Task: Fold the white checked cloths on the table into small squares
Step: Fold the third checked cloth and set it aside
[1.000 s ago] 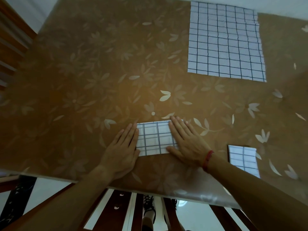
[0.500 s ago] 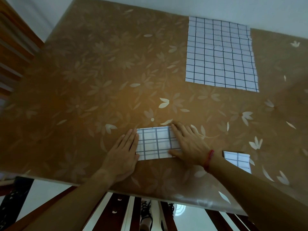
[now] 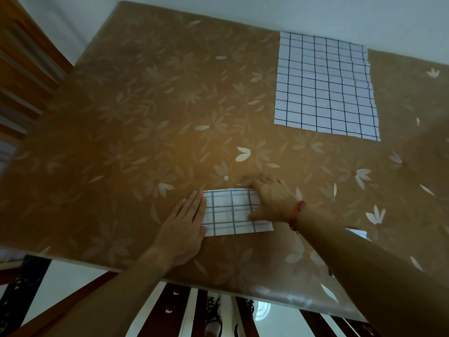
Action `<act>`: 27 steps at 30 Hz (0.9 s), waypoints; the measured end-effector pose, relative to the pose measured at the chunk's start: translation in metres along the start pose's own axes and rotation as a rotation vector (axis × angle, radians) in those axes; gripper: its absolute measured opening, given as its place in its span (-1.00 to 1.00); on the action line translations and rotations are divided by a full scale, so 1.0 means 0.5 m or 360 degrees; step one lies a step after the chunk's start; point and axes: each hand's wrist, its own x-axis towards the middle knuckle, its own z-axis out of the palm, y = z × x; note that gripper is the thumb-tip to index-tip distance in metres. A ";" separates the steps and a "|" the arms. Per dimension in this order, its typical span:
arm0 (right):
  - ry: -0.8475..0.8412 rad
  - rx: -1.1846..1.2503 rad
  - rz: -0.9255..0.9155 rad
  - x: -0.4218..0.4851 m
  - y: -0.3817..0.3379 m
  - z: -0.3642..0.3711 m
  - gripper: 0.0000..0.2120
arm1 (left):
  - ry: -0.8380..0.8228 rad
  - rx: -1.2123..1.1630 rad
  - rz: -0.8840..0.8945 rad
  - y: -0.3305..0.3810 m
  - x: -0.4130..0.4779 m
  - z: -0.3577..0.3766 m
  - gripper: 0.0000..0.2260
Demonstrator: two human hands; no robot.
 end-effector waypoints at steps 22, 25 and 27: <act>0.0246 0.1342 0.0510 -0.051 0.012 -0.010 -0.88 | 0.0252 -0.0432 -0.0010 0.037 0.013 -0.062 -0.42; 0.0322 0.1774 0.0740 -0.085 0.008 0.012 -0.92 | 0.0304 -0.0473 0.0087 0.073 0.012 -0.067 -0.41; 0.0284 0.1986 0.0845 -0.102 0.007 0.042 -0.91 | 0.0326 -0.0503 0.0117 0.097 0.008 -0.062 -0.41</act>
